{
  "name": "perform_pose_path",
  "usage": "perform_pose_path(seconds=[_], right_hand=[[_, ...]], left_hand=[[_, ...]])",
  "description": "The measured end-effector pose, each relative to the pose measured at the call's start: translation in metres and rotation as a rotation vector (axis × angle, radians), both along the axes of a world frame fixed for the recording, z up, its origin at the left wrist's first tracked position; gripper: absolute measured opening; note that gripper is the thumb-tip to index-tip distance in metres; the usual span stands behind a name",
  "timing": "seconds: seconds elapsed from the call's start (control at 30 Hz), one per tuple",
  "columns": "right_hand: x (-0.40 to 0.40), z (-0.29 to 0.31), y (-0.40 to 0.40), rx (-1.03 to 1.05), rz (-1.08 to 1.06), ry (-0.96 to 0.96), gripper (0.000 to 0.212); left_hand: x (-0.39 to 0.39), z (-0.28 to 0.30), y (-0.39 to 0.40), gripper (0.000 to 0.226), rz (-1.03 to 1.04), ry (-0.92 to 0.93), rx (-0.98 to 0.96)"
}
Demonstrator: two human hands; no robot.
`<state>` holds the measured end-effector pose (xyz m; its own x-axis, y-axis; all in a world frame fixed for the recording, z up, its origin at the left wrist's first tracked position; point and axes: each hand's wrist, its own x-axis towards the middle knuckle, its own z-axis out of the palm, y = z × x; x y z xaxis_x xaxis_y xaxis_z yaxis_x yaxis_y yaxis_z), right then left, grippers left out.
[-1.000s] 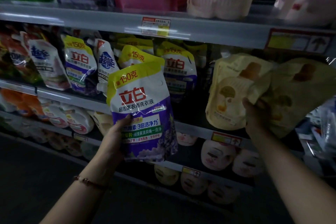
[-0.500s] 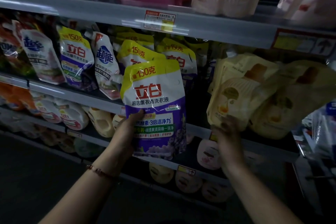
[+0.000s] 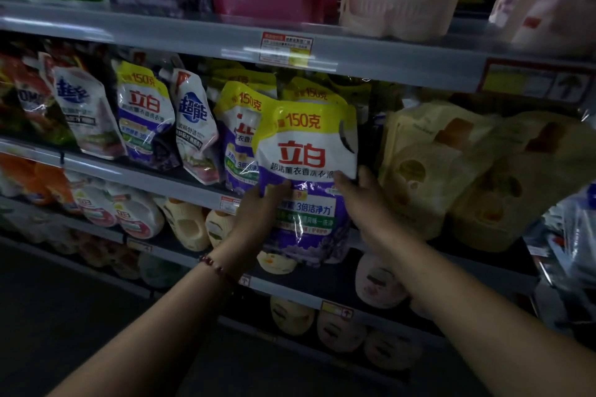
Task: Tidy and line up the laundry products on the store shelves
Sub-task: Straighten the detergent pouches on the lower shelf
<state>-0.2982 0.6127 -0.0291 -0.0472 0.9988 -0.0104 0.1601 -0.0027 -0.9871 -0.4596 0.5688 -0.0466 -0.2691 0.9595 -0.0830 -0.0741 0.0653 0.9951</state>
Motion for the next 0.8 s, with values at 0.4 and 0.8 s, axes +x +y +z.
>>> perform_pose_path(seconds=[0.4,0.8], right_hand=[[0.021,0.011,0.075,0.044,-0.269,-0.057,0.019],[0.005,0.034,0.034,0.857,0.078,-0.64,0.05]], left_hand=[[-0.014,-0.014,0.094,0.018,-0.078,0.368,0.089],[-0.019,-0.063,0.097,0.027,-0.064,0.875,0.183]])
